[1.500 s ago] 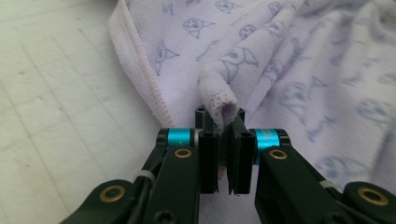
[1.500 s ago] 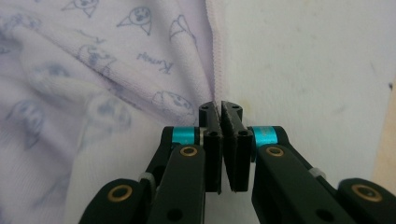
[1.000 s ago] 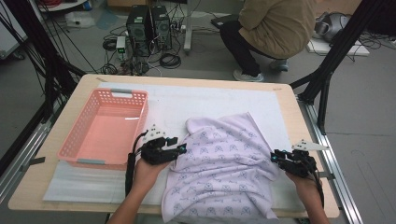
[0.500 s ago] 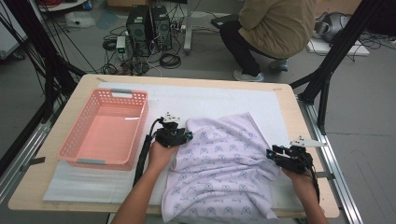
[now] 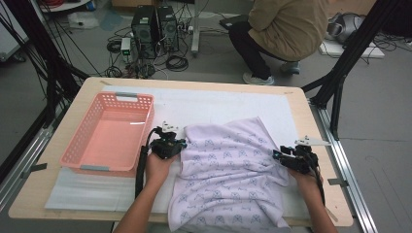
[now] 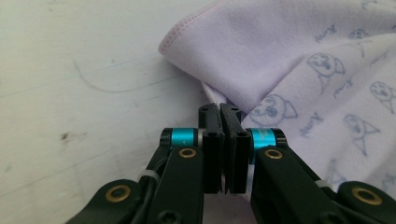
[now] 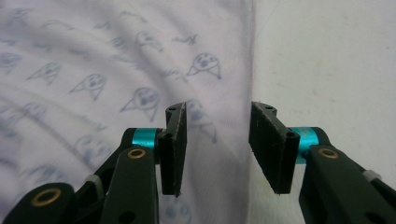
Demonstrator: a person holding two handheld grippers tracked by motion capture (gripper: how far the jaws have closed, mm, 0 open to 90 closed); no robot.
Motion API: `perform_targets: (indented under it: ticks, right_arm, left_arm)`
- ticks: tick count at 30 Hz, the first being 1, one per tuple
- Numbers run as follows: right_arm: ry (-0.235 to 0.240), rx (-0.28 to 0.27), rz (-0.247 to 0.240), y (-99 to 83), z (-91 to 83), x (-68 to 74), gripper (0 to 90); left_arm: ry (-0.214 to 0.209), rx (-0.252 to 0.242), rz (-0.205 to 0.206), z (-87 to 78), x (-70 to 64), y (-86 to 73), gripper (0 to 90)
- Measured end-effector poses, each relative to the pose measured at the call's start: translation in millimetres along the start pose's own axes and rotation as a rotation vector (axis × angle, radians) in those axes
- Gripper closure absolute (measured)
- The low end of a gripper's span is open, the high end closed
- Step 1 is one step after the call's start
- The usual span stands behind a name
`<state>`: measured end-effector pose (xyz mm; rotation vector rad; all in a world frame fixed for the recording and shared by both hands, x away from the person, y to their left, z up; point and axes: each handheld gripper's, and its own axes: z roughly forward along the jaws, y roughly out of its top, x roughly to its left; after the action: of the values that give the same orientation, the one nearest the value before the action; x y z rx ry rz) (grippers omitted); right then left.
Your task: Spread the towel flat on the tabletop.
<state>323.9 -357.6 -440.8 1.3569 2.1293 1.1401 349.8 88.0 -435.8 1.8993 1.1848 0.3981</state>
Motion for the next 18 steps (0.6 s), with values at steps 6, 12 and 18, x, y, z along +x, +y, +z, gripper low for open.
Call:
perform_targets:
  ticks: [6,12,18]
  right_arm:
    - [-0.066,0.062,0.0,12.3,24.6,-4.1,59.4]
    - [-0.032,0.081,-0.039,12.2,21.6,-1.8,83.3]
    - [-0.027,0.124,-0.05,4.5,2.6,-2.4,84.1]
  left_arm:
    - [0.005,0.026,0.0,-5.0,-0.8,-5.5,87.0]
    - [-0.013,0.021,0.004,-11.1,-3.5,-12.9,87.1]
    - [-0.059,0.032,-0.009,-14.2,-4.9,-25.9,87.1]
